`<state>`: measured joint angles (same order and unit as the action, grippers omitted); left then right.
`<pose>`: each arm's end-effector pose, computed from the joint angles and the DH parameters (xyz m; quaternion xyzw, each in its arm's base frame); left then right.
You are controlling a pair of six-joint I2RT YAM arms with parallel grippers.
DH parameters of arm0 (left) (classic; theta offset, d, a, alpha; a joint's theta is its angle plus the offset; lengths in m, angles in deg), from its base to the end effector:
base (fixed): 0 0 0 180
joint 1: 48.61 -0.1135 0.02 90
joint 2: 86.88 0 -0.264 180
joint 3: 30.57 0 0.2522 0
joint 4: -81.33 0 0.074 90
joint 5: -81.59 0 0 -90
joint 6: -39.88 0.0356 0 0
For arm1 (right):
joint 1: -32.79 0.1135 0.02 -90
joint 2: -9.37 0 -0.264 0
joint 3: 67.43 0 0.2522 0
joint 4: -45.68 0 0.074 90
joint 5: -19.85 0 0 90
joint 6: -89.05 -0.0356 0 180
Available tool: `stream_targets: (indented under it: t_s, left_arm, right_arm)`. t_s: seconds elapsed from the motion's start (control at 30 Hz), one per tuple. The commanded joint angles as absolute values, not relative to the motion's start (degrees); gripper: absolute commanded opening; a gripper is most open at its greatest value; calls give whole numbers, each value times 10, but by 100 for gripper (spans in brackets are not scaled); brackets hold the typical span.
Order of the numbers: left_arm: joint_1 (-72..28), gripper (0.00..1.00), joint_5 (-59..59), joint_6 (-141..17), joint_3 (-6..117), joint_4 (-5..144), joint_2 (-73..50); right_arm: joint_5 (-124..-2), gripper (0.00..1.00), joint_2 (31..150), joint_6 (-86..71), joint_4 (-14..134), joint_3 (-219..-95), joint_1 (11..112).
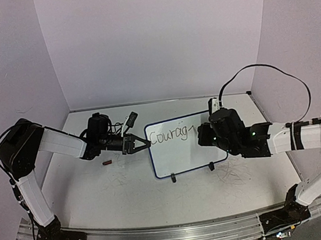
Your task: Write a sentence on the whiteboard
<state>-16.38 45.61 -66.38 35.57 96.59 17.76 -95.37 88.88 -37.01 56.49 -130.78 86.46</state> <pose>0.2987 -0.2224 0.1745 0.3508 0.7020 -0.5471 0.2912 0.1952 0.2398 0.2547 -0.0146 0.8396 0.2279 0.4928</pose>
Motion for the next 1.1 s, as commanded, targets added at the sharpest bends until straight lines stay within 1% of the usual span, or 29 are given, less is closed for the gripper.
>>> stream_targets:
  t_s: [0.0,0.33,1.07]
  left_arm:
    - [-162,0,477,-663,365,938,155]
    - [-161,0,478,-662,365,937,156]
    - [-162,0,477,-660,366,936,156]
  right_arm:
    - [-979,0,872,-374,566,-1310,858]
    - [-939,0,893,-337,536,-1324,859]
    - [-910,0,899,-367,545,-1300,858]
